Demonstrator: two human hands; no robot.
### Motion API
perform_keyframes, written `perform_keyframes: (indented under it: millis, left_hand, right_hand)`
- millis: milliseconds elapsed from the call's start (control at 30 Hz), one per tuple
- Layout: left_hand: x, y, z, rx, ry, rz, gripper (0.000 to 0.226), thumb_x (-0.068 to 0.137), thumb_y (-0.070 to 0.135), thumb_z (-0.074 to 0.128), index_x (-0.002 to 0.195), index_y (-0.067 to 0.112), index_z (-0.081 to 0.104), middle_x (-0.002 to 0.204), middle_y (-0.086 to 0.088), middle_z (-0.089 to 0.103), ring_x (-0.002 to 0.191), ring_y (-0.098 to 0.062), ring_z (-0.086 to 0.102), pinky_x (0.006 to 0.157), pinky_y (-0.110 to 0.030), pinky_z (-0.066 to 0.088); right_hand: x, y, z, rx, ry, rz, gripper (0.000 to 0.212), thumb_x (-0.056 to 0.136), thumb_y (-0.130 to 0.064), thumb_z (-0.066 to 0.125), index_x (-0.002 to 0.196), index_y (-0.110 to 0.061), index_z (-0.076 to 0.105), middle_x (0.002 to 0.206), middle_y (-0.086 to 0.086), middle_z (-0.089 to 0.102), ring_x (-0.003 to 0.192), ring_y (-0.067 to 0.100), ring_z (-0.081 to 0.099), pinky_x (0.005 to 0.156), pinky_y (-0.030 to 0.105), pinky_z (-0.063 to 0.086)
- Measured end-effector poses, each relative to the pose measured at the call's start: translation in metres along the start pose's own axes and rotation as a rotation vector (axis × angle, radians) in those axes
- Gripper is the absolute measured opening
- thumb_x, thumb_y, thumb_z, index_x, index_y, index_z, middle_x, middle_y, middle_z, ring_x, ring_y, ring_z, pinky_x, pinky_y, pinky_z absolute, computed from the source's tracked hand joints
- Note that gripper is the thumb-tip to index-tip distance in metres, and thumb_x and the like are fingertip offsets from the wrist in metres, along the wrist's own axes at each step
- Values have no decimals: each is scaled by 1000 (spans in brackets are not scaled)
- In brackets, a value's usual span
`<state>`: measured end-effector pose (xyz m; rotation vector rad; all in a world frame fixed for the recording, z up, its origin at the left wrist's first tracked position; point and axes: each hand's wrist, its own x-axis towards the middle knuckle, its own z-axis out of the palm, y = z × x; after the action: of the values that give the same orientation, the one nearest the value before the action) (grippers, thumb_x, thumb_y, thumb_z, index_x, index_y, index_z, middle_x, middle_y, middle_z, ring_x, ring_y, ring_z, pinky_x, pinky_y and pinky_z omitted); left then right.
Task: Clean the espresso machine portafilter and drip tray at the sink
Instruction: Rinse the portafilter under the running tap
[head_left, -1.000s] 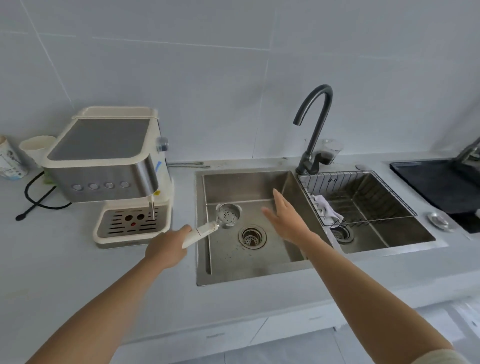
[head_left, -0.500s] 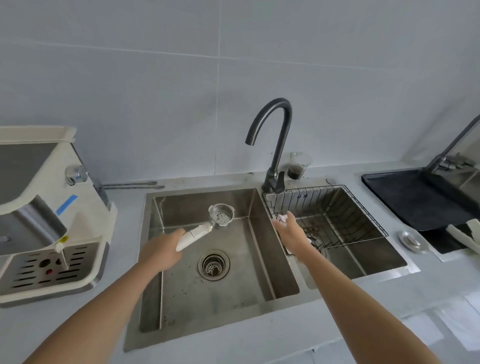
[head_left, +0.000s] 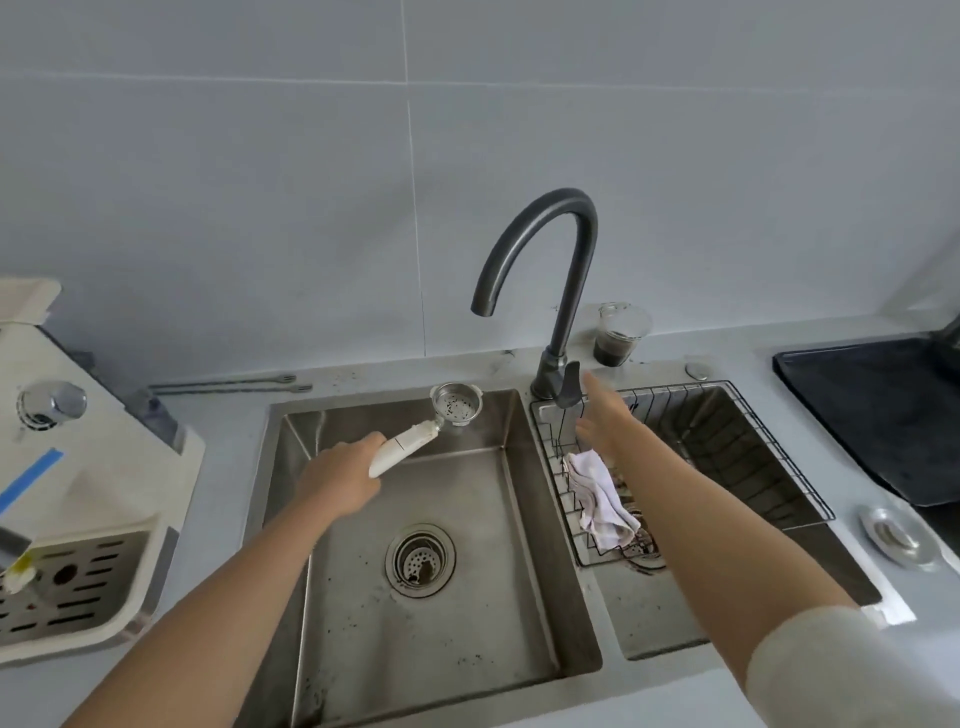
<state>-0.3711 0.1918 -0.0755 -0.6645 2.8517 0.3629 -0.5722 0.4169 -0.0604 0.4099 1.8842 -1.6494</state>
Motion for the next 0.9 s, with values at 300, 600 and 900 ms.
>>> perform_keyframes:
  millis: [300, 600, 900]
  left_hand:
    - [16, 14, 4, 14, -21, -104, 34, 85, 12, 49, 117, 20, 46, 103, -7, 63, 91, -29, 61, 70, -35, 47]
    - [20, 16, 7, 62, -52, -105, 37, 85, 12, 49, 120, 21, 44, 106, -8, 62, 94, -30, 61, 71, -34, 47]
    - [18, 17, 8, 75, -85, -75, 37, 86, 12, 49, 122, 19, 44, 109, -8, 62, 96, -29, 61, 67, -29, 40]
  right_hand:
    - [52, -29, 11, 200, -160, 181, 24, 87, -33, 53, 71, -14, 50, 73, 0, 50, 68, 13, 48, 64, 24, 40]
    - [84, -25, 6, 27, -129, 188, 41, 74, -9, 53, 113, -10, 43, 145, 11, 30, 135, 33, 30, 114, 47, 26]
    - [70, -24, 10, 178, -68, 249, 52, 87, -9, 42, 137, -7, 29, 151, 10, 22, 139, 24, 26, 113, 40, 26]
